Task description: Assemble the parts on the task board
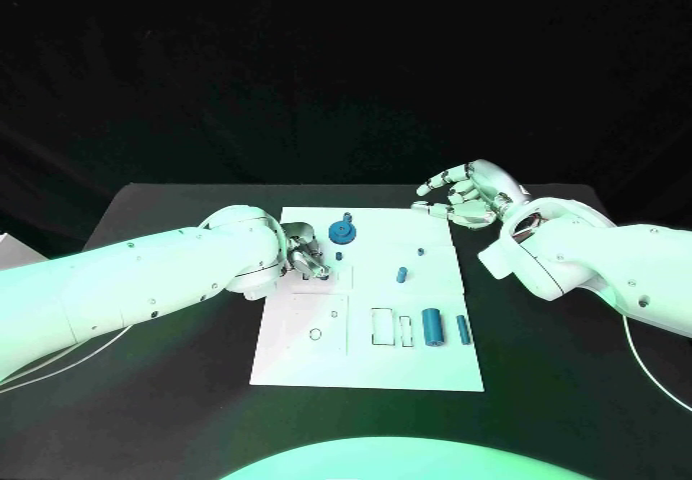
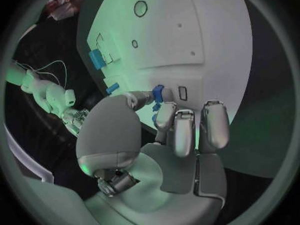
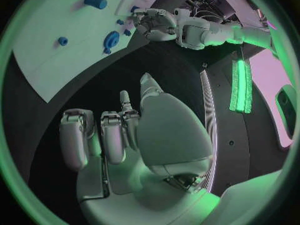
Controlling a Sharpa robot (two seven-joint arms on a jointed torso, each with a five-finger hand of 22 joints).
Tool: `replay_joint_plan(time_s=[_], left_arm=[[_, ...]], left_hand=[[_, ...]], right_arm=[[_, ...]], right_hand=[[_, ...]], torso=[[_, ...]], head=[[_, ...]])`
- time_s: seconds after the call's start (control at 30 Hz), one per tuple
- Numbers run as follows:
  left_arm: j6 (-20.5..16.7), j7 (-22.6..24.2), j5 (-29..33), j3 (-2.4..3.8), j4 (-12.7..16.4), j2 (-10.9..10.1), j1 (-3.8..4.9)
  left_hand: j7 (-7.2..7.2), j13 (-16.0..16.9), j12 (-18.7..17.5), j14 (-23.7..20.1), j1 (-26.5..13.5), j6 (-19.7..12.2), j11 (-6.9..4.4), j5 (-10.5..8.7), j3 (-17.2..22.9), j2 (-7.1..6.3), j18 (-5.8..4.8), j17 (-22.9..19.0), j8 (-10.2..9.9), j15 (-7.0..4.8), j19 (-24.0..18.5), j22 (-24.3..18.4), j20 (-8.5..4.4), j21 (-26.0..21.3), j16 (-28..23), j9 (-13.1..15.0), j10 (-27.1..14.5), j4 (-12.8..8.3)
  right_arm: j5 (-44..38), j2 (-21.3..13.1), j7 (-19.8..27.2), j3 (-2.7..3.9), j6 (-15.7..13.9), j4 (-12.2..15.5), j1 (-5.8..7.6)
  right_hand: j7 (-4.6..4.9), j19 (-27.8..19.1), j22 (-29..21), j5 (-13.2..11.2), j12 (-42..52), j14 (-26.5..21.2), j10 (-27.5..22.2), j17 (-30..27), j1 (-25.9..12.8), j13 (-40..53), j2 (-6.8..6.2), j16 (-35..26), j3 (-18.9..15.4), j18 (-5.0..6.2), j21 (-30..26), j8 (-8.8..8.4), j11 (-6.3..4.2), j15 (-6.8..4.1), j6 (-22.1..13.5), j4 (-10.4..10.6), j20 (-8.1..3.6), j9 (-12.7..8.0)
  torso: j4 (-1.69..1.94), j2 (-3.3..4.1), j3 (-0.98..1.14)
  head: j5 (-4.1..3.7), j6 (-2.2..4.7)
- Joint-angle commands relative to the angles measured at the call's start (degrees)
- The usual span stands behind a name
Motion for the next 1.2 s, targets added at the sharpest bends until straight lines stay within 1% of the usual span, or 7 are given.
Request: replay_joint_plan(time_s=[0.03,0.33,0.47,0.6,0.73,1.07,1.2], left_arm=[[2.3,-0.1,1.2,-0.23,-0.1,0.4,-0.29],[2.7,-0.1,1.4,-0.23,-0.8,0.9,-0.29],[2.8,-0.2,1.5,-0.23,-1.1,1.0,-0.29],[2.9,-0.2,1.6,-0.24,-1.3,1.1,-0.29],[3.0,-0.4,1.6,-0.24,-1.6,1.0,-0.29],[3.2,-0.6,1.2,-0.24,-1.7,0.7,-0.29],[2.9,-0.6,0.8,-0.23,-1.8,0.5,-0.29]], left_hand=[[-0.55,0.1,0.4,4.7,-0.7,1.0,0.07,-0.40,9.8,0.15,-1.00,10.6,0.0,-0.45,0.6,0.1,-0.01,0.3,0.4,0.0,0.5,-10.3],[-0.98,0.5,0.5,4.7,-2.4,1.5,-0.25,-0.77,7.5,0.29,-1.06,10.8,-0.4,-0.73,0.8,0.4,-0.06,0.3,0.4,0.2,0.8,-9.2],[-1.25,0.7,0.5,4.7,-4.1,2.2,-0.45,-1.13,4.2,0.39,-1.07,10.8,-0.8,-0.89,0.9,0.4,-0.15,0.3,0.4,0.3,0.8,-7.5],[-1.38,1.0,0.6,4.8,-6.2,3.1,-0.54,-1.33,-1.7,0.54,-1.10,10.9,-1.4,-0.99,1.0,0.5,-0.29,0.2,0.4,0.4,0.8,-4.6],[-1.31,1.0,0.5,4.7,-7.1,3.3,-0.49,-1.32,-5.3,0.65,-1.11,10.9,-1.8,-0.97,1.1,0.6,-0.36,0.1,0.4,0.4,0.7,-2.6],[-1.28,1.3,0.5,4.8,-7.3,3.6,-0.45,-1.04,-11.0,0.43,-1.11,11.0,-2.5,-0.97,1.2,0.6,-0.43,0.0,0.5,0.7,0.7,0.8],[-1.23,1.4,0.5,4.8,-7.7,3.7,-0.41,-1.00,-12.8,0.21,-1.12,11.1,-2.7,-0.94,1.2,0.7,-0.45,0.0,0.5,0.8,0.7,1.2]], right_arm=[[-0.1,0.1,0.3,0.00,0.8,0.0,-0.06],[-0.1,0.0,0.4,0.00,0.8,0.0,-0.09],[0.0,0.0,0.4,0.00,0.7,0.0,-0.09],[0.0,0.0,0.5,0.00,0.7,0.1,-0.09],[0.0,-0.1,0.6,0.00,0.6,0.1,-0.09],[0.1,-0.1,0.6,0.00,0.4,0.1,-0.10],[0.1,-0.2,0.6,0.00,0.2,0.1,-0.10]], right_hand=[[0.08,2.9,10.8,0.4,-0.2,4.9,0.1,10.6,-0.2,9.2,0.58,-0.2,-0.3,1.18,-0.2,0.23,0.37,0.16,-0.3,-0.1,0.34,0.0],[0.09,2.8,10.7,0.5,-0.2,4.9,0.1,10.5,-0.4,9.2,0.69,-0.2,-0.4,1.21,-0.4,0.24,0.37,0.16,-0.4,-0.1,0.34,0.0],[0.09,2.8,10.7,0.5,-0.3,4.9,0.1,10.5,-0.4,9.1,0.70,-0.2,-0.4,1.22,-0.4,0.24,0.37,0.16,-0.4,-0.1,0.35,0.0],[0.10,2.8,10.7,0.5,-0.3,4.9,0.0,10.4,-0.5,9.1,0.70,-0.2,-0.5,1.23,-0.5,0.23,0.38,0.17,-0.4,-0.1,0.35,0.0],[0.11,2.7,10.6,0.5,-0.4,4.9,0.0,10.4,-0.6,9.0,0.71,-0.2,-0.5,1.25,-0.5,0.23,0.38,0.17,-0.4,-0.1,0.35,0.0],[0.12,2.7,10.6,0.5,-0.4,4.8,-0.1,10.3,-0.9,9.0,0.73,-0.3,-0.6,1.27,-0.6,0.22,0.40,0.18,-0.5,0.0,0.35,-0.1],[0.13,2.6,10.5,0.6,-0.5,4.8,-0.1,10.3,-1.0,8.9,0.75,-0.3,-0.7,1.29,-0.7,0.22,0.40,0.18,-0.5,0.0,0.35,-0.1]], torso=[[0.01,-0.03,0.01],[-0.02,-0.02,0.00],[-0.01,-0.02,0.01],[-0.01,-0.01,0.00],[0.02,-0.06,0.00],[0.05,-0.06,-0.05],[0.04,-0.05,-0.05]], head=[[-0.07,-0.15],[-0.21,-0.16],[-0.25,-0.06],[-0.28,-0.08],[-0.31,-0.12],[-0.28,-0.06],[-0.33,0.01]])
